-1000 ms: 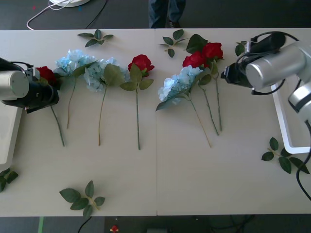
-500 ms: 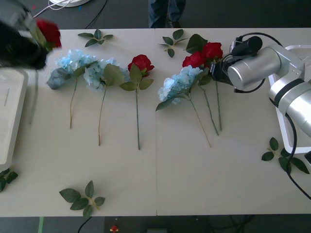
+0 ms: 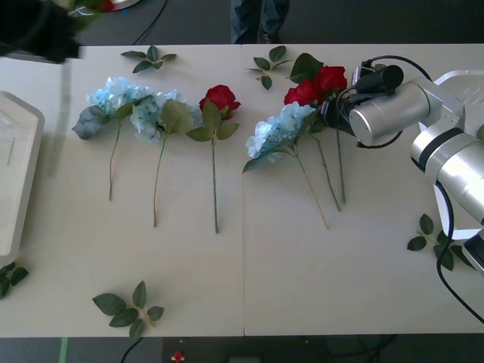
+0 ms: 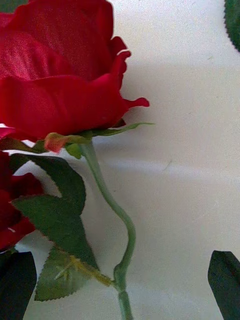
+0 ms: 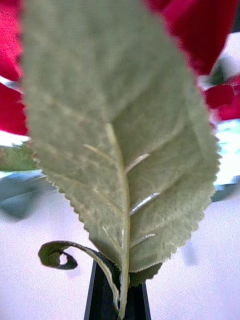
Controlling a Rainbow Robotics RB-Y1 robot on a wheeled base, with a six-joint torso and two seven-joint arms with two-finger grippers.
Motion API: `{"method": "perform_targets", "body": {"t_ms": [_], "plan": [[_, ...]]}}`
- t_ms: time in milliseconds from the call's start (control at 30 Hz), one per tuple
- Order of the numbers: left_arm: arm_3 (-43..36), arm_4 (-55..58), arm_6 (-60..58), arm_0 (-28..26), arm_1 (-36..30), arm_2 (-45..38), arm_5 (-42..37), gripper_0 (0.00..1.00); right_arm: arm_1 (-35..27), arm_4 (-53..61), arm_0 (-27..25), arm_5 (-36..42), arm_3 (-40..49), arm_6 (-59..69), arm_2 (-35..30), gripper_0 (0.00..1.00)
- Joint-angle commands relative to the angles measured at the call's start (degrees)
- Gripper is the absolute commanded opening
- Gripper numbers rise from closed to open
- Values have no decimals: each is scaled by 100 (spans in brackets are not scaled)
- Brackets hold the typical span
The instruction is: Place the red flowers into the right box and the blue flowers into the left box. If a person shows an open palm, hand one flower to the person first, then continue sorting.
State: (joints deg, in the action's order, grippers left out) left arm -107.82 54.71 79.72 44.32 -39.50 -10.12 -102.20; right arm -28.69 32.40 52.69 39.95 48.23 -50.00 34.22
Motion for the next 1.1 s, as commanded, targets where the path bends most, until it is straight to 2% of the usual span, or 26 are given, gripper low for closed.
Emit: {"method": "perform_targets", "body": {"t_ms": [33, 200, 300, 433, 467, 600, 767, 900, 1100], "plan": [[-564, 13, 412, -29, 1093, -218, 244, 0, -233, 258, 172, 224, 600, 87, -82, 100], [-714, 321, 1107, -46, 2148, -227, 895, 0, -690, 697, -215, 1173, 1945, -1, -698, 100], [-749, 558, 1441, -187, 2464, -77, 1343, 0, -945, 952, -532, 1490, 2718, -71, -1023, 100], [-767, 796, 1836, -573, 2570, 573, 2503, 0, -1235, 1322, -1112, 1789, 3773, -203, -1603, 100], [-758, 796, 1933, -705, 2570, 907, 2995, 0, -1332, 1436, -1384, 1868, 4212, -273, -1849, 100], [-758, 690, 1951, -855, 2561, 1522, 3760, 0, -1534, 1954, -2175, 2070, 5188, -818, -2614, 100], [-767, 831, 1942, -872, 2561, 1812, 3988, 0, -1771, 2842, -3107, 2087, 6102, -1750, -3501, 100], [-767, 1077, 1977, -925, 2561, 1883, 4112, 0, -1789, 3519, -3652, 2087, 6506, -2462, -4029, 100], [-767, 1209, 1994, -943, 2561, 1883, 4112, 0, -1798, 5716, -4232, 2237, 6559, -3841, -4644, 100]]}}
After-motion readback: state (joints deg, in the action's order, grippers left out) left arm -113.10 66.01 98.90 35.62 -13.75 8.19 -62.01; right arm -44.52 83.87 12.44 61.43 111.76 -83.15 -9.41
